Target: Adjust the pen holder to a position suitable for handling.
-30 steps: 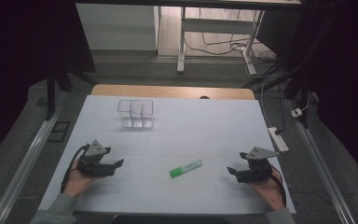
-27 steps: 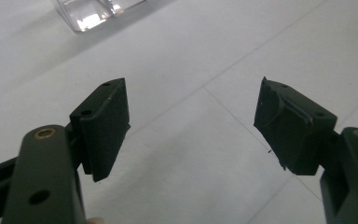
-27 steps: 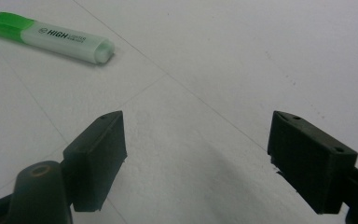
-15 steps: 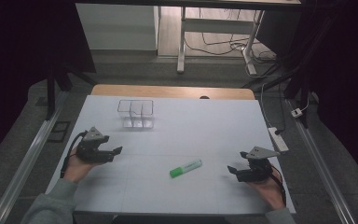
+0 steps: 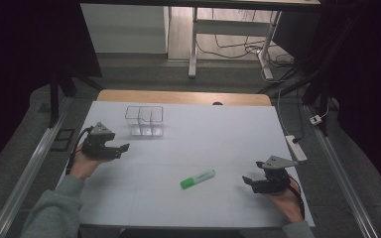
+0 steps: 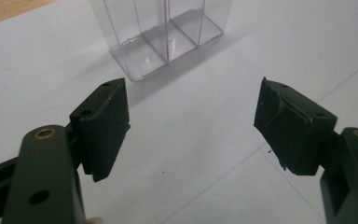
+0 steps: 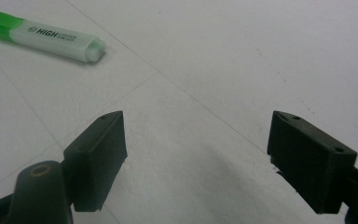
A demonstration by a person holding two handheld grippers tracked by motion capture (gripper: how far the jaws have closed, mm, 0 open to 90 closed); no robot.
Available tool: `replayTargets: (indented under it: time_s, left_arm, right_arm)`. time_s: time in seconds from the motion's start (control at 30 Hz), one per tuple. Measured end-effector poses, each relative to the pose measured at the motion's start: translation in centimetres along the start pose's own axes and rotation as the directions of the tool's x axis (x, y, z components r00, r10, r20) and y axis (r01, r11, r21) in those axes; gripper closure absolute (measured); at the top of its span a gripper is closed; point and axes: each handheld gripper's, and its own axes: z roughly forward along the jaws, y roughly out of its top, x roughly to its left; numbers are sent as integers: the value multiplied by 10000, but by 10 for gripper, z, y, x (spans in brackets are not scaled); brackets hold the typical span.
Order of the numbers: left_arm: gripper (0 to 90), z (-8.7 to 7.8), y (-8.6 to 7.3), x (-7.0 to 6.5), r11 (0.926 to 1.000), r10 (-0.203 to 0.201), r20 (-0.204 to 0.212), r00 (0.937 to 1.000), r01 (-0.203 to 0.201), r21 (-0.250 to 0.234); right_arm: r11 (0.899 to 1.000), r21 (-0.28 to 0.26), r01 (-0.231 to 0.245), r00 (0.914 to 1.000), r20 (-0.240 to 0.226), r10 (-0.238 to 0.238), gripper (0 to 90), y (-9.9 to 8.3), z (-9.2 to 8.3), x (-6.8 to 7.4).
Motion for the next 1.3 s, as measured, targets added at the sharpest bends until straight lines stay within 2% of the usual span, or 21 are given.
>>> replayTargets:
  time_s: [0.13, 0.37, 0.53, 0.63, 0.9, 1.13, 1.3]
  left_arm:
    - [262, 3, 5, 6, 10000, -50, -73, 10000, 51, 39]
    - [262, 15, 9, 22, 9984, -284, -377, 9989, 302, 469]
    - [259, 21, 10, 35, 9959, -677, -560, 9961, 708, 562]
    - [259, 24, 9, 43, 9928, -1069, -421, 9934, 1089, 502]
    - [272, 32, 10, 57, 9879, -1383, -699, 9879, 1426, 607]
    - [319, 42, 16, 65, 9854, -1499, -969, 9839, 1566, 662]
    - [397, 51, 22, 71, 9855, -1499, -1131, 9822, 1575, 623]
  right_arm:
    - [10000, 1, 33, 10000, 18, -33, 189, 0, 0, 0]
    - [10000, 17, 15, 10000, 5, -15, 190, 0, -1, -1]
    - [10000, 84, 49, 10000, 5, -49, 190, -1, 0, -1]
    - [10000, 85, 50, 10000, 44, -50, 190, -1, 0, -1]
    - [9999, 115, -3, 10000, 32, 2, 189, -1, 1, -1]
    - [9999, 138, -1, 10000, 72, 0, 189, -2, 1, -2]
    - [9999, 141, -39, 10000, 68, 38, 188, -2, 2, -3]
